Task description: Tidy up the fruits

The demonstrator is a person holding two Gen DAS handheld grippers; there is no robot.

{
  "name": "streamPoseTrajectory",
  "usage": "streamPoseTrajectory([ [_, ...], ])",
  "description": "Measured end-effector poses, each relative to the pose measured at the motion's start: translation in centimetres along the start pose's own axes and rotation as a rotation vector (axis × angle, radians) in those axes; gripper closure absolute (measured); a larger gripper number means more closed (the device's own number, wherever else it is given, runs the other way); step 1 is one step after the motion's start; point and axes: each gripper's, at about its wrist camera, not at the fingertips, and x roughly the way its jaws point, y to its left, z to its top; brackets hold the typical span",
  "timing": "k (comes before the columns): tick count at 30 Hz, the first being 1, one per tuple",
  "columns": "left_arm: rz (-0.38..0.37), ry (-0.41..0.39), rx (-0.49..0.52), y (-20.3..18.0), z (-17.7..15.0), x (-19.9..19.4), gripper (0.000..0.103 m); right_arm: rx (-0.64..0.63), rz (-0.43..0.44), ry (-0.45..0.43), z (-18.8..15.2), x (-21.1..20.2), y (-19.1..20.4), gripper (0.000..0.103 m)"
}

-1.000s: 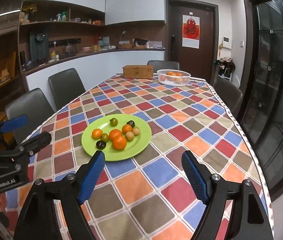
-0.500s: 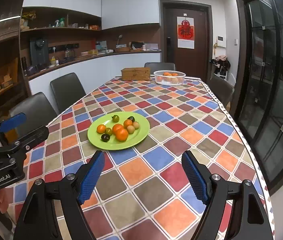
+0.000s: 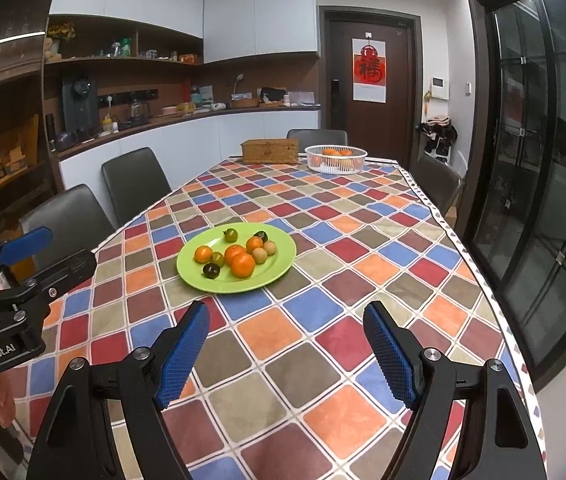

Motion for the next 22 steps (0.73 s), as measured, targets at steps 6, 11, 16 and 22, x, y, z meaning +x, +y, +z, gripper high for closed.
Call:
streamPoseTrajectory([
  [6, 0.004, 0.003, -0.005, -0.2, -0.5, -0.9, 0.007, -0.008, -0.004, -0.006, -0.5, -0.6, 0.1, 0.023],
  [11, 0.029, -0.008, -0.008, -0.4, -0.7, -1.4, 0.001, -0.007, -0.001, -0.011, -0.8, -1.0, 0.1, 0.023],
  [16, 0.054, -0.021, 0.005, -0.5, -0.7, -1.7, 0.001, -0.001, -0.005, -0.004, -1.0, -1.4, 0.1, 0.023],
  [22, 0.07, -0.03, 0.007, -0.4, -0.9, -2.1, 0.001, 0.002, -0.006, 0.0, -1.2, -1.6, 0.0, 0.023],
])
